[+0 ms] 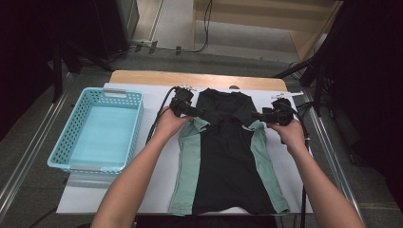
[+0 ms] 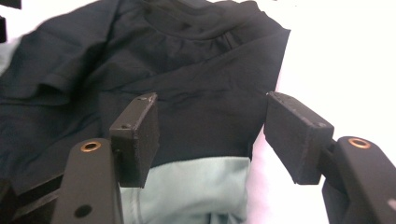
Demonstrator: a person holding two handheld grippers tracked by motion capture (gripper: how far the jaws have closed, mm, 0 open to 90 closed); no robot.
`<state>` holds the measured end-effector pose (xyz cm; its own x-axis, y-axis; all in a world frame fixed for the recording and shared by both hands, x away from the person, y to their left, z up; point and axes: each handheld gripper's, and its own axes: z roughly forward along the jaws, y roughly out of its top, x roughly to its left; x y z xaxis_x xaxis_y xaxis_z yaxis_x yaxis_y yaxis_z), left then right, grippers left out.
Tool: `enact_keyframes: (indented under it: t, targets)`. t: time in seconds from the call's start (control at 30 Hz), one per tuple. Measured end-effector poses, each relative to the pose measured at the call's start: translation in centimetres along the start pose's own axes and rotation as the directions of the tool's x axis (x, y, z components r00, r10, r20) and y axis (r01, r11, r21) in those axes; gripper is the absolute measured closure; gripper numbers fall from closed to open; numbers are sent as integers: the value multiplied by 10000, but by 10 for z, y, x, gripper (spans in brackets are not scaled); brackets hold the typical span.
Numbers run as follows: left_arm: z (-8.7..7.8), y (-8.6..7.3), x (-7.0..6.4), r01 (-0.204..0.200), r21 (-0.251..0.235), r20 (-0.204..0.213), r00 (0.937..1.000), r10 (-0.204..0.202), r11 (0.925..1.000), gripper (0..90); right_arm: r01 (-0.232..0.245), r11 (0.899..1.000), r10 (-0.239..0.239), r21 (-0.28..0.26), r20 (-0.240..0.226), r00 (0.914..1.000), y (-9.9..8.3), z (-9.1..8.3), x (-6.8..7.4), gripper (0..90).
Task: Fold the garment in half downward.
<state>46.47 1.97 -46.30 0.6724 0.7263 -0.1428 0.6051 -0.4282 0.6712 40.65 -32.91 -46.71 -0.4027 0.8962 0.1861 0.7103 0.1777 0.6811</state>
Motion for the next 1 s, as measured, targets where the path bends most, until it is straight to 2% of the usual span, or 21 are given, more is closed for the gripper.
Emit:
enact_keyframes:
  t: [0.3,0.4,0.53,0.7,0.8,1.0]
  targets:
    - [13,0,7,208,110,-206,9996,-206,9997,280,-256,9994,251,227,211,9995,2,24,-5,341]
    - [19,-2,11,516,115,-195,9985,-514,9986,280,-432,9988,426,227,289,9987,3,29,-8,341]
    - [23,-2,13,591,71,-276,9979,-589,9982,280,-461,9982,445,385,403,9982,4,36,-10,341]
    - [28,-1,14,510,21,-413,9978,-509,9987,280,-646,9973,629,360,457,9970,4,42,-13,341]
    - [32,0,14,550,-33,-464,9974,-551,9985,281,-647,9972,622,368,647,9960,5,47,-15,341]
    - [37,0,11,243,-84,-784,9966,-248,9997,289,-741,9967,714,346,733,9947,3,51,-16,339]
